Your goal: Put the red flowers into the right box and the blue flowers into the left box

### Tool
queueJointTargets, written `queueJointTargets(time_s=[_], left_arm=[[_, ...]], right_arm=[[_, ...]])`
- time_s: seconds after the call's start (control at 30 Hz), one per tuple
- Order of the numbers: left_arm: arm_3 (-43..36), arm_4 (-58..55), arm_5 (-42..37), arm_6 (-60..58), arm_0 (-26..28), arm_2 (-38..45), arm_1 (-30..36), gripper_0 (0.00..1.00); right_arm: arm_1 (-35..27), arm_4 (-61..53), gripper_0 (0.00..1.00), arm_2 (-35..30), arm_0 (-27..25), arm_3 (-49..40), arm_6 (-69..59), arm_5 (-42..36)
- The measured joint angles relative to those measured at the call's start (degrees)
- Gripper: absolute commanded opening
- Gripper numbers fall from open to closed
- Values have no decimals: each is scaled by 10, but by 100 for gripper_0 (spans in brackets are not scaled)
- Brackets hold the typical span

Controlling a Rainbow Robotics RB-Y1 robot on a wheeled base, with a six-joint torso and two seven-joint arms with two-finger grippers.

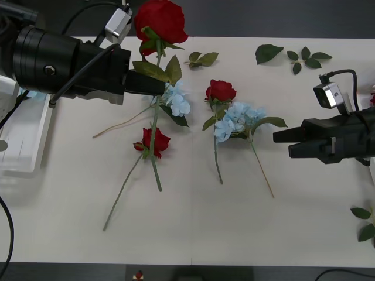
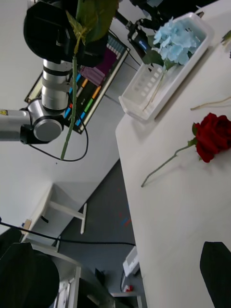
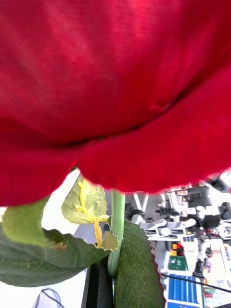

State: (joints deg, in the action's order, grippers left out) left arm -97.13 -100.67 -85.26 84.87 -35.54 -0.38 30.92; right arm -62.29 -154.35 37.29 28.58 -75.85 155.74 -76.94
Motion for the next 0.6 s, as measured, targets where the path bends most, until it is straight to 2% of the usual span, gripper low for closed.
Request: queueJointTargets(time_s=[0.13, 0.23, 0.4, 0.6], left_arm=[[18, -10, 4, 22, -12, -11, -3, 0], [28, -10, 4, 86, -18, -10, -13, 0], [29, -10, 4, 107, -18, -10, -32, 0], [29, -34, 4, 145, -18, -10, -43, 0]], right_arm=[[41, 1, 100, -62, -60, -34, 0, 12], [59, 1, 100, -65, -87, -73, 0, 42], [90, 8, 100, -38, -102, -125, 0, 105], [160, 42, 100, -38, -104, -145, 0, 156]])
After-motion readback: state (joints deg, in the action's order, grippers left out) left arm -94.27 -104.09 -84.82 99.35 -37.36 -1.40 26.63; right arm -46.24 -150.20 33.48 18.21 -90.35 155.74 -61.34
